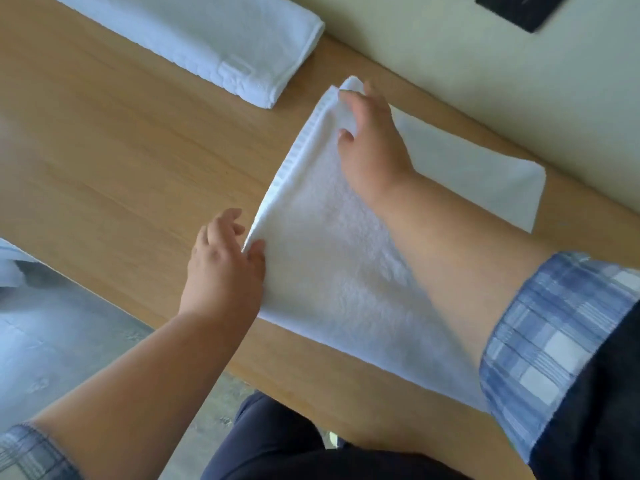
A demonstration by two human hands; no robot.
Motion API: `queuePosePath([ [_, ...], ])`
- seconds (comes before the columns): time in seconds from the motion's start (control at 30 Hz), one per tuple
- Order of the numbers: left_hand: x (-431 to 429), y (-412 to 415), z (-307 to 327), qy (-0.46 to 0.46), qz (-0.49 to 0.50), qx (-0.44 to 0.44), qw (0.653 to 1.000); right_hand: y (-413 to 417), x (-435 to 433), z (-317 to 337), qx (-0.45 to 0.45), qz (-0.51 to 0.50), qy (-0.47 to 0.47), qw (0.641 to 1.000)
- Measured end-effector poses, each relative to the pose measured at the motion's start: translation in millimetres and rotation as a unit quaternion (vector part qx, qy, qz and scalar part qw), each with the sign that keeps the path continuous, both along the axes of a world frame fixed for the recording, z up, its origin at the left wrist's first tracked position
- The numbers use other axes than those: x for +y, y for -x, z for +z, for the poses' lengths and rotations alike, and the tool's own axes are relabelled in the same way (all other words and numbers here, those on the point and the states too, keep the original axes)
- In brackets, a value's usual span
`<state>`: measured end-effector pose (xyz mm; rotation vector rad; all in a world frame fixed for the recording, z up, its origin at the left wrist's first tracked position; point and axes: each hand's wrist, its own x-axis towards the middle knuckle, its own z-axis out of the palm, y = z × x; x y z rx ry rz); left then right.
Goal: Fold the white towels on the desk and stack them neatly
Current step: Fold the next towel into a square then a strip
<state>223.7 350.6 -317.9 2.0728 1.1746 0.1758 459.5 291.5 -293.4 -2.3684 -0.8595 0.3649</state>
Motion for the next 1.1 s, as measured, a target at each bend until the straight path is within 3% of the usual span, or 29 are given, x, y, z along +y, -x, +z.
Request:
queuePosePath([
  [0.07,-12.7,-0.6,9.0,-0.147,-0.113,-0.044,0.982,40.3,-37.0,4.8,0.006,-0.008,-0.005,1.0],
  [0.1,-22.2,-3.1,11.7,-0.204,-0.209,-0.067,0.954,62.2,-60.1,4.9,0.001,-0.017,0.0,1.0],
  [0.17,-42.6,-14.0,12.8,-0.234,-0.394,-0.063,0.887,98.6,-109.9,1.8,-0.007,-0.04,0.03,0.999],
  [0.2,-52.1,-21.0,12.8,-0.222,-0.452,-0.017,0.864,109.1,-132.8,-2.0,-0.006,-0.049,0.067,0.997],
  [0.3,-66.2,-36.4,4.4,-0.173,-0.49,0.165,0.838,113.3,-180.2,-18.3,-0.004,-0.062,0.228,0.972],
  [0.4,-71.0,-40.4,-1.4,-0.183,-0.48,0.246,0.822,104.8,-196.5,-31.1,-0.022,-0.067,0.293,0.954],
  [0.47,-73.2,-43.5,1.6,-0.185,-0.492,0.247,0.814,104.2,-196.8,-36.7,-0.026,-0.068,0.297,0.952],
  [0.6,-79.4,-83.1,-2.6,-0.21,-0.604,0.134,0.757,105.6,-198.0,-40.3,-0.035,-0.078,0.296,0.951],
  [0.67,-74.6,-121.4,-8.8,-0.214,-0.589,0.137,0.767,107.2,-199.1,-40.7,-0.046,-0.086,0.29,0.952],
  [0.87,-2.5,-214.7,-21.8,-0.242,-0.438,0.18,0.847,106.3,-198.3,-45.5,-0.058,-0.082,0.298,0.949],
  [1.0,38.1,-238.2,-19.7,-0.198,-0.348,0.192,0.896,104.4,-196.0,-44.9,-0.053,-0.081,0.295,0.951],
  [1.1,30.5,-234.3,-12.4,-0.209,-0.308,0.186,0.909,104.0,-193.9,-39.0,-0.038,-0.077,0.297,0.951],
])
